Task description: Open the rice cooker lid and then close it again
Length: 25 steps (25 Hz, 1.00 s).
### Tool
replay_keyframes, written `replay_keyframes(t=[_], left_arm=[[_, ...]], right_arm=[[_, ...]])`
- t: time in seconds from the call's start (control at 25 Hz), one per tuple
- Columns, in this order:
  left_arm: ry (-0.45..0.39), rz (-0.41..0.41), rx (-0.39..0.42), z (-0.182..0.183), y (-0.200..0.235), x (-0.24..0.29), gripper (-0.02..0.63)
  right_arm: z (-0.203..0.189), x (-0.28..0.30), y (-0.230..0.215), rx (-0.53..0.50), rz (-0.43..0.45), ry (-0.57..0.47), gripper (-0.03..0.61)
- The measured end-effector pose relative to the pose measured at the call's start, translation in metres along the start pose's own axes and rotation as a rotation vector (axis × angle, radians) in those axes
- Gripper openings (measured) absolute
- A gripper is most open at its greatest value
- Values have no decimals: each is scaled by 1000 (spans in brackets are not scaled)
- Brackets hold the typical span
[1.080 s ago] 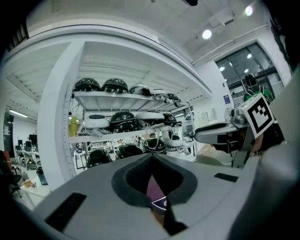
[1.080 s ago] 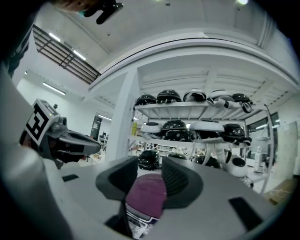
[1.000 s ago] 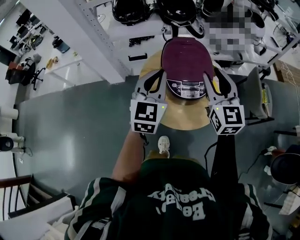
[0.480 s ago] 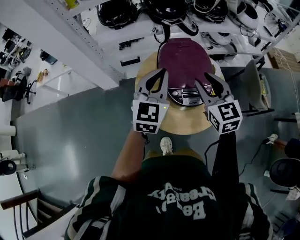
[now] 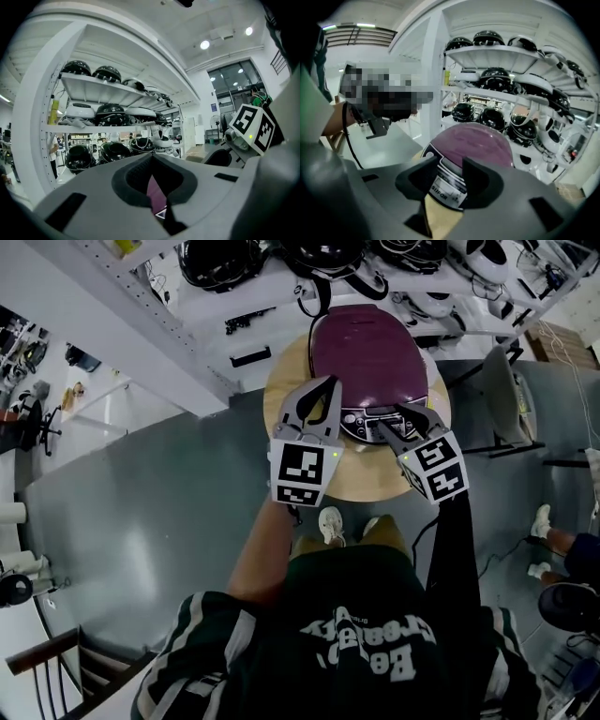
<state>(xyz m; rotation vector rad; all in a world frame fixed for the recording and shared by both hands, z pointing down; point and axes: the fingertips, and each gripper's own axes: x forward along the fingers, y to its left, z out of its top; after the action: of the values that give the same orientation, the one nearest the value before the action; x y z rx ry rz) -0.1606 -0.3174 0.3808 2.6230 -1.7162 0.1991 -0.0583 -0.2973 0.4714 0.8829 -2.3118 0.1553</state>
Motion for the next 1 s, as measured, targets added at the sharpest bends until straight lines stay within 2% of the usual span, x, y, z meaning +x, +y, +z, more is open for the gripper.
replay_keyframes(t=[0.16, 0.52, 1.0], left_arm=[[-35, -1, 3, 7, -3, -5, -3], [-24, 30, 0, 6, 9, -13, -3], [-16, 35, 7, 8, 13, -7, -3]], right_arm=[[-9, 8, -1, -4, -11, 49, 175], [-29, 29, 4, -39, 4, 179, 176], [-32, 34, 6, -79, -37, 244, 166]])
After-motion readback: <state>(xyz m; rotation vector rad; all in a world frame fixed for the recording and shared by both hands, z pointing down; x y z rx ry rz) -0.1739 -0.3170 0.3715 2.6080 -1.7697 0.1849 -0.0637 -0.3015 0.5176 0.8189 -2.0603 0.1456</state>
